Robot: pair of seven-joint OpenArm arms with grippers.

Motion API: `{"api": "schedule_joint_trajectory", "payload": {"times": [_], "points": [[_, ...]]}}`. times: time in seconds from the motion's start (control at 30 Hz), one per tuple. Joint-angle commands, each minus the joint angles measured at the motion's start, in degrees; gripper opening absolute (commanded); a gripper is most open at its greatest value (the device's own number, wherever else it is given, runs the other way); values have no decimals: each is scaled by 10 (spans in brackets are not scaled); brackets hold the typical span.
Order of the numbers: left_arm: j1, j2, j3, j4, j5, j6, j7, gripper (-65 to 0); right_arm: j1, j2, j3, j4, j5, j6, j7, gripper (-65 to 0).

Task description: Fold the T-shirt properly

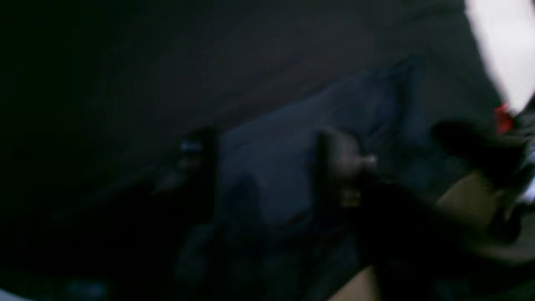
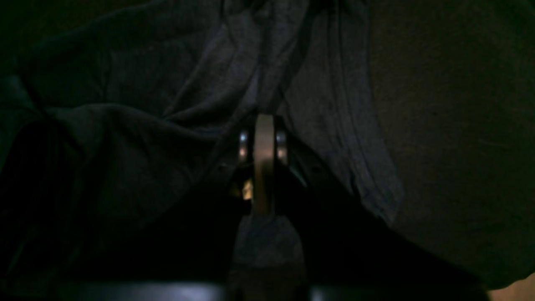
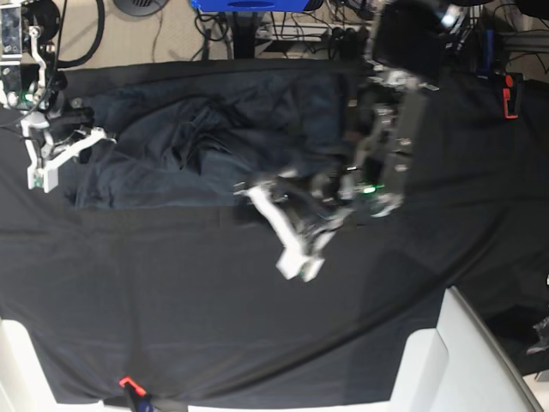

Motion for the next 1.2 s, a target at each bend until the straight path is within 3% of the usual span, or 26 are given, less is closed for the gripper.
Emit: {"api": "schedule_joint_trajectory", "payload": {"times": [0.0, 0.03, 0.2, 0.37, 0.5, 0.73, 0.9, 1.17], "points": [[-3, 0, -5, 13, -11, -1, -5, -546, 2, 8, 4, 8, 4, 1, 10, -648], [3, -8, -13, 13, -11, -1, -5, -650, 2, 8, 4, 8, 4, 1, 10, -648], [29, -24, -33, 11, -10, 1, -5, -650, 3, 8, 2, 8, 4, 1, 10, -648], [45, -32, -28, 11, 33, 54, -22, -650, 3, 8, 2, 8, 4, 1, 10, -648], [54, -25, -26, 10, 81, 54, -29, -650, 3, 8, 2, 8, 4, 1, 10, -648], [50, -11, -17, -34, 79, 53, -30, -650, 3, 8, 2, 8, 4, 1, 10, -648], [54, -11, 24, -22, 79, 53, -31, -650, 3, 8, 2, 8, 4, 1, 10, -648], [65, -13, 33, -18, 79, 53, -28, -650, 3, 8, 2, 8, 4, 1, 10, -648]]}}
